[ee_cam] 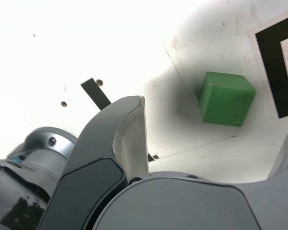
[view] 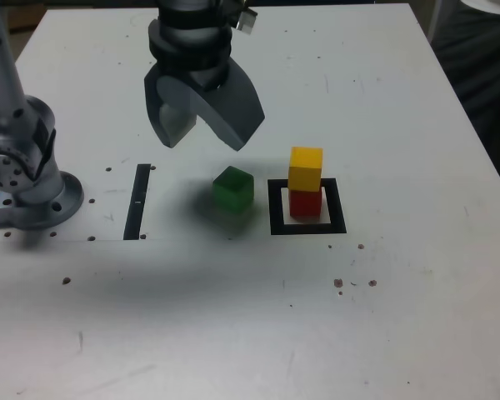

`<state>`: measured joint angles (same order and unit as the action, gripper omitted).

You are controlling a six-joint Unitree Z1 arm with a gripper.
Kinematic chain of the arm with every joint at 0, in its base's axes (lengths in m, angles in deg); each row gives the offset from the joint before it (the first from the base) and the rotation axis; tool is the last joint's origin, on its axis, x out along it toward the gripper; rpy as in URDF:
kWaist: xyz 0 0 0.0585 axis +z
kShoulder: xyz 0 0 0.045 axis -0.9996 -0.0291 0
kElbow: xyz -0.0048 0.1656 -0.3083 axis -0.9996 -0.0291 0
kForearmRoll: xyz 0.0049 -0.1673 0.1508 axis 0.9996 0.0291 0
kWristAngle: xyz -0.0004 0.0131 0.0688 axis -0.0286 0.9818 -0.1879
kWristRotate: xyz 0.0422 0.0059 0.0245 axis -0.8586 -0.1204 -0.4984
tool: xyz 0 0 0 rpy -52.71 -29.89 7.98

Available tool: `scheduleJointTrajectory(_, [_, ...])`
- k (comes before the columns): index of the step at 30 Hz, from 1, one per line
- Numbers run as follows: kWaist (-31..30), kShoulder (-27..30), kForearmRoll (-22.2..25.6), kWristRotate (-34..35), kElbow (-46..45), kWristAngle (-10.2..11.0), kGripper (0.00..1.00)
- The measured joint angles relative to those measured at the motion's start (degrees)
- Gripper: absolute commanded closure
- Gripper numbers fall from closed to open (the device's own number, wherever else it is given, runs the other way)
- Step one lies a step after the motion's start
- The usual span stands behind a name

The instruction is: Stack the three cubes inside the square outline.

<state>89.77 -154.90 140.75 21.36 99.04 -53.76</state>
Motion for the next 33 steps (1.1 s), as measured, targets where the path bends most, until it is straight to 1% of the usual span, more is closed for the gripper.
scheduleJointTrajectory(10, [-3.8,-1.3,-2.7,-0.7,-2.2,2.3,0.01])
scheduleJointTrajectory(16, [-4.5,-3.3,-6.0,-0.7,-4.3,2.6,0.01])
scheduleJointTrajectory(24, [-4.5,-5.8,-7.8,-0.7,-4.5,3.3,0.02])
scheduleJointTrajectory(33, [-4.5,-7.7,-8.7,-0.7,-4.5,3.4,0.05])
